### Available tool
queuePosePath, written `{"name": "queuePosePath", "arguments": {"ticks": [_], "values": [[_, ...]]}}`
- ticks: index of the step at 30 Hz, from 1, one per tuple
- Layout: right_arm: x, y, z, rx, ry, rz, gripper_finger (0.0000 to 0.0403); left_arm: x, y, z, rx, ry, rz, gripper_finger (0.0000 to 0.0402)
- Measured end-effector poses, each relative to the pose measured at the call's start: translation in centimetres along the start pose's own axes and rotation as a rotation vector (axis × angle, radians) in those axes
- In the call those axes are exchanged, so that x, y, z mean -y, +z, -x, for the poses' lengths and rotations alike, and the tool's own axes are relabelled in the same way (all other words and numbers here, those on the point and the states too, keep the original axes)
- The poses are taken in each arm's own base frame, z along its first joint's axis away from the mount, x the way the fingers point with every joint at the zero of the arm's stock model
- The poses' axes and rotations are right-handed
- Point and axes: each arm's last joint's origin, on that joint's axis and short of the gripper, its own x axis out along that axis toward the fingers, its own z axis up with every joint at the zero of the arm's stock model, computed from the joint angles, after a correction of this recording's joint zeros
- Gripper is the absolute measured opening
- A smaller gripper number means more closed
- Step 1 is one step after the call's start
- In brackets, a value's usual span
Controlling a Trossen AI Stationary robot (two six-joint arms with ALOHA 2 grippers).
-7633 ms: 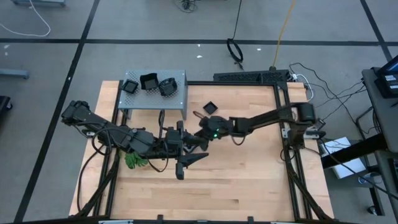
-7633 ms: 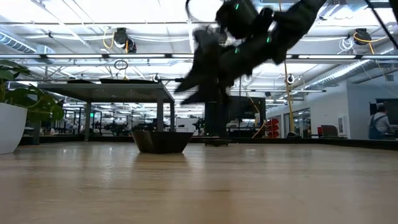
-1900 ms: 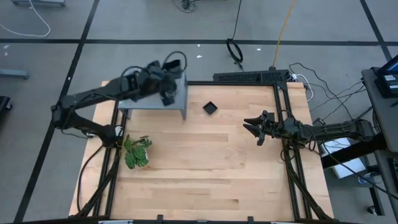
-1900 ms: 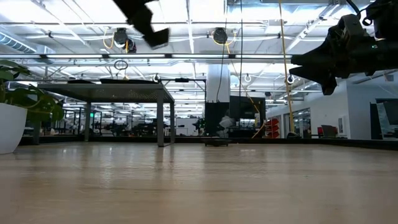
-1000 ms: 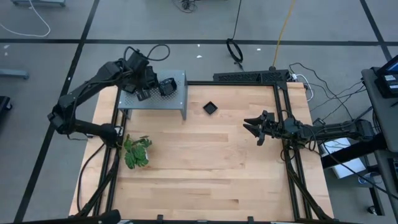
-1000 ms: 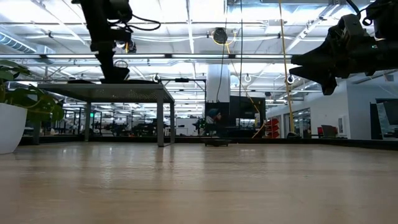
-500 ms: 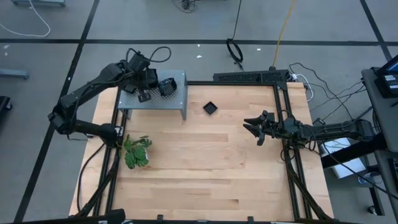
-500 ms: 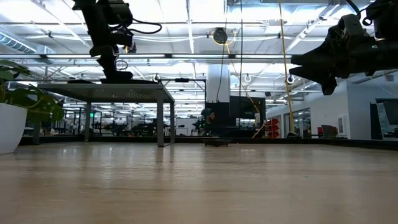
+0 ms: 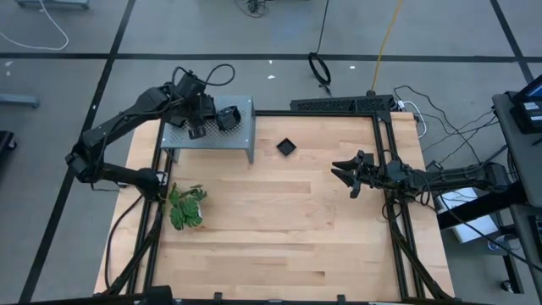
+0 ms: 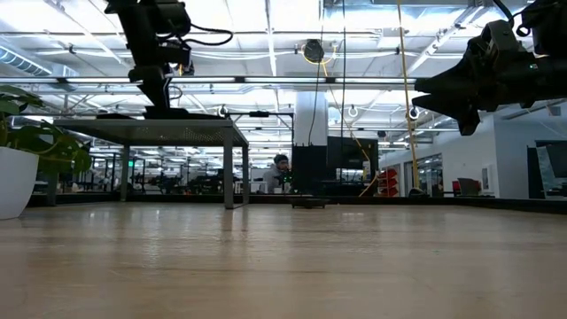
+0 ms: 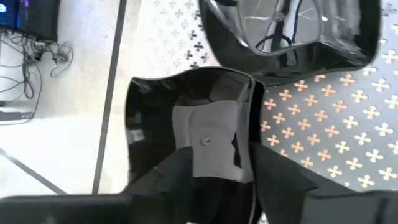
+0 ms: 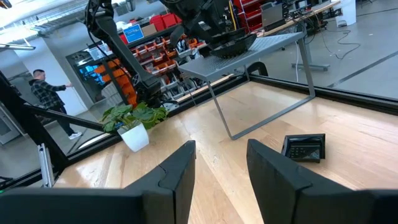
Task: Pick & Place Mini shaped plates
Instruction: Stack the distorted square plate on top of the distorted square plate on the shelf, then stack the square plate on top of the square plate on the shelf
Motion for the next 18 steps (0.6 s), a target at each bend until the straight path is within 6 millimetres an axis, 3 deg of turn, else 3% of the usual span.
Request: {"name": "queuePosePath", "arguments": {"ticks": [8,18], "values": [[0.0,0.0,0.0,0.0,0.0,0.0,0.0132,-0.3,1.4,1.8,0.072,0.037,-0.019,0.0234],[0.0,0.0,0.0,0.0,0.0,0.0,0.0132,-0.7,4.0,5.4,0.259,0.092,0.121,0.0246]]}}
